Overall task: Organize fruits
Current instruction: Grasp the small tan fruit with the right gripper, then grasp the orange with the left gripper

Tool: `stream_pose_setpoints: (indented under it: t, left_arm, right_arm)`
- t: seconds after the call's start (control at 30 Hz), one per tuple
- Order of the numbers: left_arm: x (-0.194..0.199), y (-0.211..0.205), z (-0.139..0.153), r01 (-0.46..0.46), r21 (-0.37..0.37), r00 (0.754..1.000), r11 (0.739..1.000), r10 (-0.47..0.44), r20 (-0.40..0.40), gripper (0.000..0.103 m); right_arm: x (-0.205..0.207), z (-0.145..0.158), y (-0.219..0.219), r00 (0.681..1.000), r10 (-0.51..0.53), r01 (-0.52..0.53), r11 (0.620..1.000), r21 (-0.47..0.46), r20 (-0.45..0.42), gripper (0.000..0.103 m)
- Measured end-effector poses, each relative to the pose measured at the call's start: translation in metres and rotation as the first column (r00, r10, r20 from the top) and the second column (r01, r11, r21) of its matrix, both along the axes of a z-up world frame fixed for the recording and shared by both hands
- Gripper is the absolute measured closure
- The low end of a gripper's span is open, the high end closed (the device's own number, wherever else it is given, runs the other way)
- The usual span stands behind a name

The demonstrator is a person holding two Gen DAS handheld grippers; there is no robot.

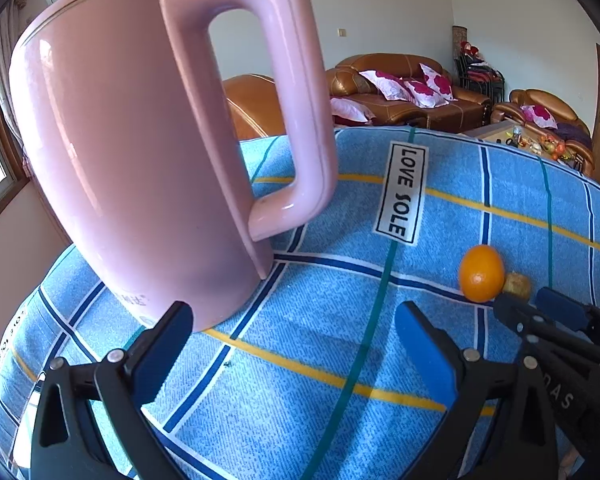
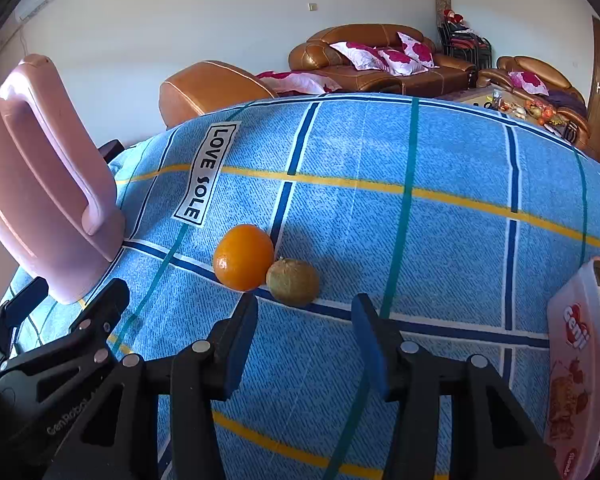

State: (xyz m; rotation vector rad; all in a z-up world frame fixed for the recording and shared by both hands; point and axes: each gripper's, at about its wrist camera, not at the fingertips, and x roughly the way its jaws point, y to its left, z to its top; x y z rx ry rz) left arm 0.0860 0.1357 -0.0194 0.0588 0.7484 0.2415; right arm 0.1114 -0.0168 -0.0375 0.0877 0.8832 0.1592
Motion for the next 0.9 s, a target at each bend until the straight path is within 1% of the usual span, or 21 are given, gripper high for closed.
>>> stream_pose_setpoints:
  t: [0.1,0.13,0.17,0.23,0.33,0.4,0.47,0.57,0.63,0.7,0.73,0.8,0.83,0.87,0.9]
  left_arm:
    - [0.002,0.001,-0.001,0.007,-0.001,1.000,1.000,-0.007,-0.005,0.000]
    - [0.002,0.000,-0.001,0.009,0.000,1.000,1.000,-0.009,-0.005,0.000]
    - [0.002,0.000,0.000,0.010,-0.001,1.000,1.000,-0.010,-0.005,0.000]
    - [0.003,0.000,-0.001,0.009,-0.005,1.000,1.000,-0.009,-0.010,0.000]
    - [0.005,0.003,-0.001,0.014,-0.019,1.000,1.000,-0.014,-0.015,0.000]
    - [0.007,0.004,0.000,0.018,-0.023,1.000,1.000,-0.018,-0.010,0.000]
    - [0.004,0.003,0.002,0.036,-0.024,0.999,0.999,-0.036,0.008,0.000]
    - [-0.002,-0.003,0.007,0.096,-0.032,0.995,0.995,-0.094,0.045,0.000]
    - [-0.004,-0.009,0.009,0.153,-0.059,0.987,0.986,-0.150,0.064,0.001]
    - [-0.004,-0.017,0.010,0.222,-0.107,0.974,0.969,-0.215,0.074,0.004]
    - [-0.002,-0.022,0.011,0.251,-0.131,0.967,0.959,-0.243,0.076,0.006]
    - [0.006,-0.034,0.013,0.306,-0.166,0.952,0.937,-0.301,0.053,0.008]
    - [0.012,-0.041,0.014,0.329,-0.175,0.944,0.928,-0.327,0.038,0.010]
    - [0.018,-0.048,0.014,0.343,-0.178,0.938,0.922,-0.344,0.024,0.011]
    - [0.024,-0.055,0.014,0.351,-0.173,0.935,0.920,-0.355,0.011,0.015]
  right_arm:
    - [0.007,0.000,0.004,1.000,0.020,-0.020,1.000,-0.008,-0.001,0.054]
    - [0.009,0.001,0.006,1.000,0.022,-0.022,1.000,-0.016,0.000,0.057]
    - [0.010,0.001,0.006,1.000,0.017,-0.017,0.999,-0.027,0.000,0.065]
    - [0.008,0.002,0.005,1.000,0.016,-0.016,0.999,-0.029,-0.001,0.071]
    - [0.003,0.003,-0.001,1.000,0.016,-0.016,1.000,-0.005,0.001,0.073]
    - [-0.004,0.004,-0.008,1.000,-0.013,0.013,1.000,0.019,0.014,0.073]
    - [-0.018,0.010,-0.018,0.997,-0.046,0.043,0.998,0.046,0.061,0.073]
    - [-0.046,0.025,-0.028,0.978,-0.102,0.097,0.995,0.038,0.183,0.073]
    - [-0.063,0.032,-0.033,0.955,-0.147,0.148,0.989,0.017,0.258,0.073]
    - [-0.075,0.037,-0.039,0.934,-0.186,0.192,0.981,0.011,0.304,0.073]
    - [-0.080,0.038,-0.041,0.927,-0.199,0.207,0.978,0.009,0.319,0.073]
    - [-0.086,0.041,-0.045,0.916,-0.216,0.226,0.974,0.010,0.339,0.073]
    - [-0.086,0.043,-0.049,0.911,-0.224,0.234,0.972,0.012,0.346,0.073]
    - [-0.088,0.044,-0.050,0.907,-0.232,0.242,0.970,0.015,0.351,0.073]
    - [-0.087,0.045,-0.053,0.905,-0.238,0.247,0.969,0.019,0.352,0.073]
